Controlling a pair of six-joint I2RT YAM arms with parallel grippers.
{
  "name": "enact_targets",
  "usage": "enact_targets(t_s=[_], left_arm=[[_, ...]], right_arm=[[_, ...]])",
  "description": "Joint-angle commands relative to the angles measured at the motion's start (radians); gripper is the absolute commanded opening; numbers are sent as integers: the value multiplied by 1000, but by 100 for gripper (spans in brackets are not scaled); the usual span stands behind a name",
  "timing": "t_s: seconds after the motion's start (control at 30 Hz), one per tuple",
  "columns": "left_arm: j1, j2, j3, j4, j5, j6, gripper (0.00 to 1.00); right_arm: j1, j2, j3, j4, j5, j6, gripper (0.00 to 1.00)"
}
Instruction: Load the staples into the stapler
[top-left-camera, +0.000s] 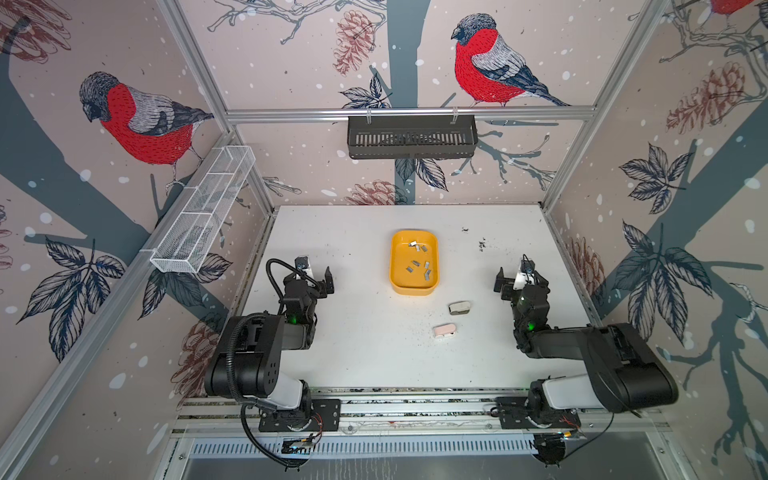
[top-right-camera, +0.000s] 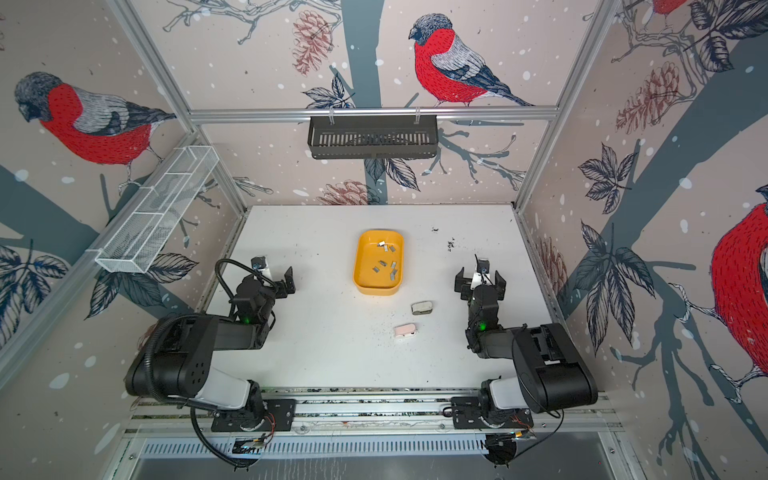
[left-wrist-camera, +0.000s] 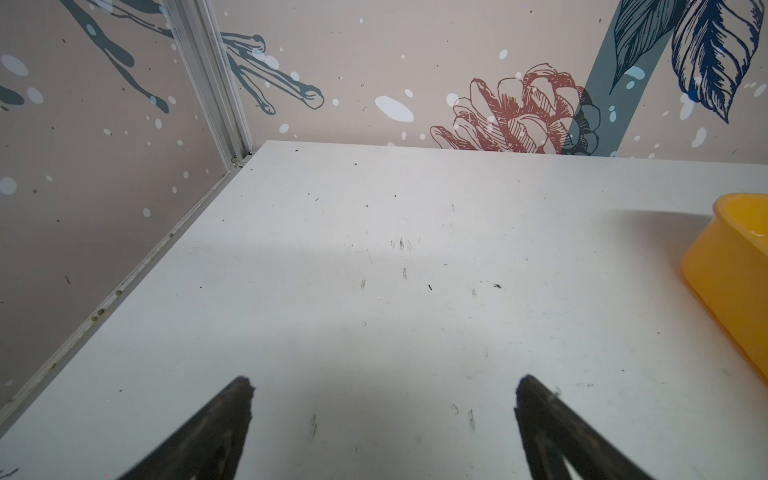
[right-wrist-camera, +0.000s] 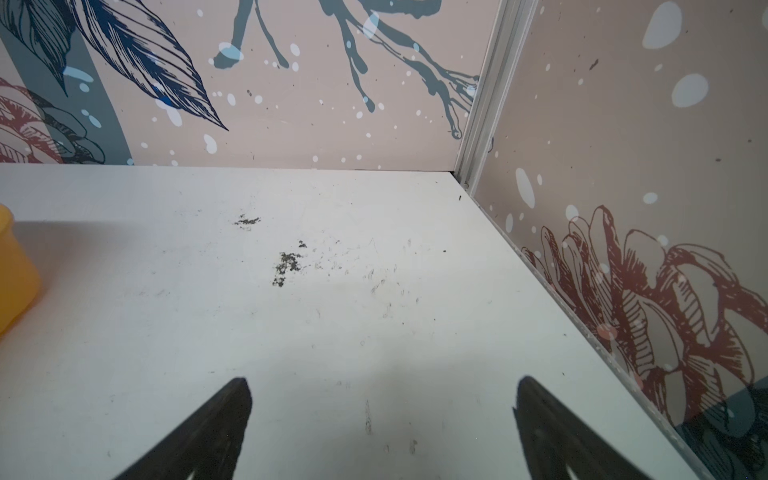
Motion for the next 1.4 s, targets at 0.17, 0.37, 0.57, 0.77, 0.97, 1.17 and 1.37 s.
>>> enact_targets(t_s=[0.17,0.37,0.57,0.77,0.97,1.17,1.37], left_arm=[[1,-4,4,41,3,2,98],[2,-4,4,43,3,2,98],[1,-4,5,41,3,2,98],[0,-4,4,41,3,2,98],[1,-4,4,43,3,2,98],[0,-4,5,42,3,2,98],[1,-4,4,42,3,2,98]], right_arm=[[-78,97,-83,359,-149,21,99],[-116,88,38,105,-120,84,99],[-121,74,34,91,-111,94,99],[-120,72,38,82,-112,95,99],[-139,63,14,110,-309,35,99],[-154,68,39,73,-275,71,99],[-154,67,37,75,-274,71,100]])
